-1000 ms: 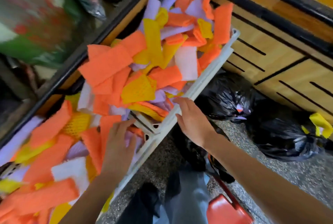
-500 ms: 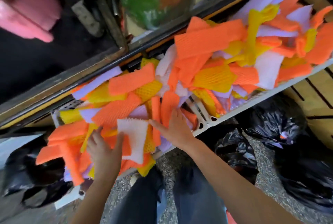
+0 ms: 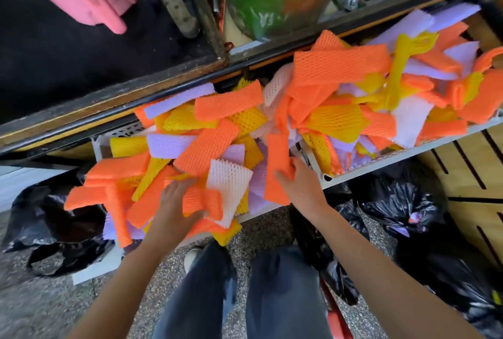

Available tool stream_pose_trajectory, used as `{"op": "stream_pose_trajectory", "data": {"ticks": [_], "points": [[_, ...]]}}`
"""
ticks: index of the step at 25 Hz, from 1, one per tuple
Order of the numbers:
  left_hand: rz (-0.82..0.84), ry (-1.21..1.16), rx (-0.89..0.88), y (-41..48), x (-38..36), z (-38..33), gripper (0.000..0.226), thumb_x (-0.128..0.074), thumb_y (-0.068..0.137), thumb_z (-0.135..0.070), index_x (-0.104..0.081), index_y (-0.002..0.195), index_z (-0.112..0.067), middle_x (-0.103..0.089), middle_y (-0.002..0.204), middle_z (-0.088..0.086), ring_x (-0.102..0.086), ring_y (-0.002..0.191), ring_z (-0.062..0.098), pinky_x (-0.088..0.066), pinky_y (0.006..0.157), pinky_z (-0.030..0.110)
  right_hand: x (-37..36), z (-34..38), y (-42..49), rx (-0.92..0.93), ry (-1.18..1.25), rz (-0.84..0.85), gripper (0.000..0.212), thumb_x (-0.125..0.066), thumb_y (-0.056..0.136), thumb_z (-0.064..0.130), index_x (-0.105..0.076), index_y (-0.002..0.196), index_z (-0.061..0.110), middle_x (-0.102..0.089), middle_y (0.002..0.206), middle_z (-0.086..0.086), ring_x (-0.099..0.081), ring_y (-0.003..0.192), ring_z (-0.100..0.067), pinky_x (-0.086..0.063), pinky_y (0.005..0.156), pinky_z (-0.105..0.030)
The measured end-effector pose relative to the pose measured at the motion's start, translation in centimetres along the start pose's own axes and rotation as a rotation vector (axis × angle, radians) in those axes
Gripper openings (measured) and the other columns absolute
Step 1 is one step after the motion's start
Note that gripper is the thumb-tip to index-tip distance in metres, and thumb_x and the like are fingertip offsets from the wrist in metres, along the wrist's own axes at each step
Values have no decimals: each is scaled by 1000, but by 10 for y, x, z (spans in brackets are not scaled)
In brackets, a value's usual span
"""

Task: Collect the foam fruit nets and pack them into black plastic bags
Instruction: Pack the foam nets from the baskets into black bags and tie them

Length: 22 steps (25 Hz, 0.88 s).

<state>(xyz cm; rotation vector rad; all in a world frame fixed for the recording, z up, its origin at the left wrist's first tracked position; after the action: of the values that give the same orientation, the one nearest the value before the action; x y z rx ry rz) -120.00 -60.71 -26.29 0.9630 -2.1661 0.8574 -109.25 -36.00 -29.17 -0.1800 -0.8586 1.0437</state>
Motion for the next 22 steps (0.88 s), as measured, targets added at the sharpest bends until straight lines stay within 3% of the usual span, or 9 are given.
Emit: {"op": "stream_pose_trajectory", "data": {"ticks": [2, 4, 7, 9, 11, 14, 17, 19, 22], "points": [[-97, 137, -24, -1, 16, -1, 35, -81, 68, -3, -67, 98, -13, -65, 102, 9, -53, 103, 40, -36, 83, 42, 18, 0, -9, 17, 24, -46, 41, -56, 91, 22, -47, 128, 9, -59, 117, -6, -59, 105, -26, -47, 82, -36], [-223, 171, 47, -5, 37, -6, 18, -76, 76, -9, -63, 85, -17, -65, 90, 4, -54, 92, 34, -37, 77, 43, 35, 5, -22, 44, 0, -120, 45, -57, 91, 22, -43, 132, 8, -55, 125, -6, -56, 110, -25, -46, 84, -37], [-448, -87, 136, -22, 59, -29, 14, -67, 85, -13, -57, 95, -13, -56, 90, 3, -53, 86, 24, -35, 73, 31, 42, 25, -49, 127, -15, -154, 41, -58, 91, 24, -44, 126, 8, -53, 122, -4, -56, 107, -21, -45, 81, -33], [-514, -239, 116, -32, 56, -59, 19, -64, 88, -14, -55, 105, -15, -53, 90, 1, -51, 83, 14, -35, 72, 21, 31, 45, -68, 206, 58, -85, 36, -60, 90, 25, -43, 122, 16, -55, 113, 3, -58, 98, -11, -44, 77, -24], [-452, -331, 38, -36, 34, -95, 18, -60, 90, -17, -54, 106, -22, -51, 90, -6, -49, 81, 0, -37, 73, 12, 13, 60, -84, 226, 241, 36, 33, -61, 89, 28, -39, 114, 33, -57, 106, 13, -59, 92, 3, -44, 74, -16], [-270, -524, 5, -42, -3, -134, 20, -47, 94, -19, -57, 111, -24, -55, 107, -5, -53, 100, -3, -38, 82, 7, 1, 66, -95, 202, 469, 149, 42, -59, 80, 43, -38, 116, 42, -59, 112, 17, -61, 100, 2, -50, 82, -17], [-126, -659, -1, -50, -25, -147, 28, -40, 94, -22, -57, 116, -28, -57, 114, -9, -52, 111, 0, -37, 89, 8, 11, 48, -82, 148, 479, 139, 61, -66, 74, 45, -42, 127, 27, -63, 109, 16, -62, 99, 3, -50, 80, -16], [-72, -659, -19, -51, -32, -143, 26, -45, 93, -23, -55, 115, -31, -58, 114, -9, -54, 109, 1, -39, 89, 11, 20, 30, -69, 126, 360, 103, 58, -71, 79, 33, -44, 128, 18, -61, 108, 14, -62, 98, 1, -46, 75, -9], [-199, -459, 49, -38, -24, -108, 30, -56, 91, -11, -50, 113, -31, -53, 112, -5, -50, 107, 8, -36, 88, 12, 30, 8, -54, 101, 256, 109, 52, -66, 86, 24, -42, 131, 14, -59, 111, 5, -61, 99, -10, -45, 71, -8]]}}
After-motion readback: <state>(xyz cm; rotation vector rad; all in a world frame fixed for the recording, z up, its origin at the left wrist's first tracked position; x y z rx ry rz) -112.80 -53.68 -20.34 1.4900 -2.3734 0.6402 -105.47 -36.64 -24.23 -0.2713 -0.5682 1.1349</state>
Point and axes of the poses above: each hand's wrist, its own y-axis towards the middle knuckle, its own x-axis out of the back of the hand, z = x × y, the point moved 9 cm from there along y, towards the middle knuckle
